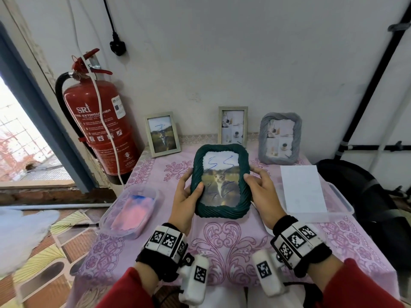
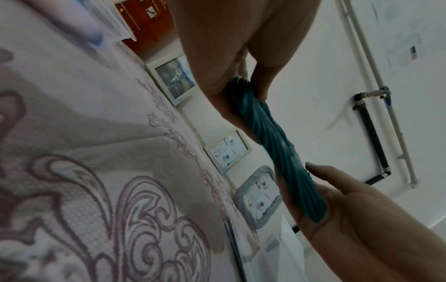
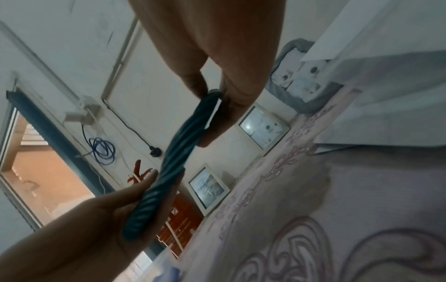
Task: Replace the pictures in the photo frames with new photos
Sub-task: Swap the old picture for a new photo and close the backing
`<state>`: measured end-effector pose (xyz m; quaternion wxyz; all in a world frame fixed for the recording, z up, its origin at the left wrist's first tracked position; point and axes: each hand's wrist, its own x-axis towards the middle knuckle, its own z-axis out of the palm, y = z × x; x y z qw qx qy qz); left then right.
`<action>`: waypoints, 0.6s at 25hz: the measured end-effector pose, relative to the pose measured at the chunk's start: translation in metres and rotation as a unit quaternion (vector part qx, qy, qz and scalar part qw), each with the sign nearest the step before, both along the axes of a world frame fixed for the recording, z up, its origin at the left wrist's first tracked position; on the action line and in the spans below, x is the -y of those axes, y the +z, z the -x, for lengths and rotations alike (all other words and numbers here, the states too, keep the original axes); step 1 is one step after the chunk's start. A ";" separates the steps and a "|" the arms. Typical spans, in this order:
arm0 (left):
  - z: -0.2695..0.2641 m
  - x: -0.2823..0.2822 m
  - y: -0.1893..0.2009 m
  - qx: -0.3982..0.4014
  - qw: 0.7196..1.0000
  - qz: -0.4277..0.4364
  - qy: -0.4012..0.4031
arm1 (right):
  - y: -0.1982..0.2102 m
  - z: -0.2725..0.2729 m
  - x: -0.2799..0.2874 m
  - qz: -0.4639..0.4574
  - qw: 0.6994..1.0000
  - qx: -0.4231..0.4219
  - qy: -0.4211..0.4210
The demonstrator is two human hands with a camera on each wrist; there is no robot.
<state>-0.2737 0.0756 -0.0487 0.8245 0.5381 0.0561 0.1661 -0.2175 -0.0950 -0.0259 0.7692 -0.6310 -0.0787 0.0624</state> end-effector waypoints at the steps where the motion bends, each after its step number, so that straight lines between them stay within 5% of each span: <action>1: 0.001 -0.001 -0.003 -0.002 1.000 0.000 0.006 | -0.006 0.001 0.000 0.027 0.999 0.003 0.017; 5: 0.005 -0.005 -0.018 -0.031 0.999 -0.016 0.016 | -0.028 -0.002 0.004 0.170 0.984 0.041 0.047; 15: 0.008 -0.014 -0.051 -0.148 0.976 -0.158 0.013 | -0.059 -0.012 0.008 0.316 0.945 0.063 0.064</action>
